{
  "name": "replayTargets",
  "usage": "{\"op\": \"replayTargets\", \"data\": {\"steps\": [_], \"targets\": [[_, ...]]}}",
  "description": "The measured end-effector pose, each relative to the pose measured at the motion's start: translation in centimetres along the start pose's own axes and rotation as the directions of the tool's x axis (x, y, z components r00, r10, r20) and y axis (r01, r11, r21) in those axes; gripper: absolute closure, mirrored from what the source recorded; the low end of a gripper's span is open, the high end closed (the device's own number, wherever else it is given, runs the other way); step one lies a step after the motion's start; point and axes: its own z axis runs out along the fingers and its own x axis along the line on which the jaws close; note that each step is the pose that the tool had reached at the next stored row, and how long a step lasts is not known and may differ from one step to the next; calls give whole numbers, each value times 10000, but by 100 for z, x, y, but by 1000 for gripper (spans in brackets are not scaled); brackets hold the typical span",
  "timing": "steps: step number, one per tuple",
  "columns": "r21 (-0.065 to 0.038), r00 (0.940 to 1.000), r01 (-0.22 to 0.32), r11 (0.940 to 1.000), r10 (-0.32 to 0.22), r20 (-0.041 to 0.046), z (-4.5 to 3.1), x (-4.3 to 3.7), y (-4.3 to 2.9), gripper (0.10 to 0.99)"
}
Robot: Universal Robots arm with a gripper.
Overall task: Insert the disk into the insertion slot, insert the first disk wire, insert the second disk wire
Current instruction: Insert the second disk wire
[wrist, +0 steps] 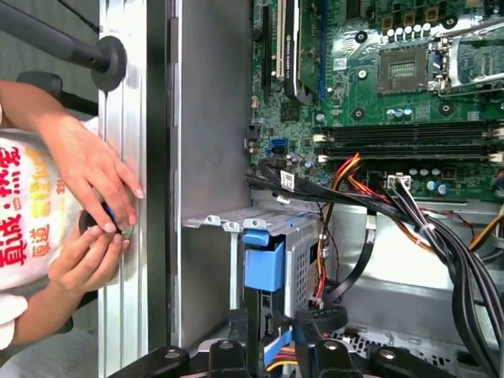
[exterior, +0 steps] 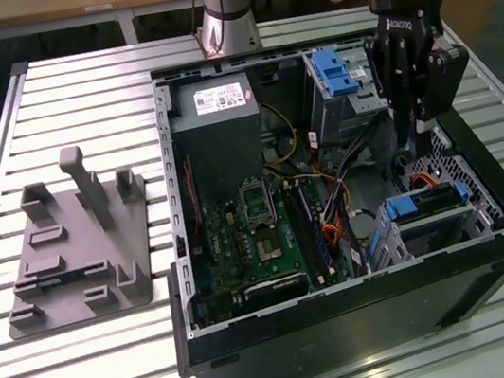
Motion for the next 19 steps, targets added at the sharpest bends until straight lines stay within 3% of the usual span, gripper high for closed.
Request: {"op": "replayTargets", "data": {"steps": [4,8,10,19], "targets": [[5,10000,21,10000,-21,-85,13,-7,6,714],[62,9995,162,9998,-160,-267,26,-14,14,714],[95,9992,236,9997,-233,-314,33,-19,22,714],[195,9989,339,9992,-332,-344,53,-47,62,714]]}}
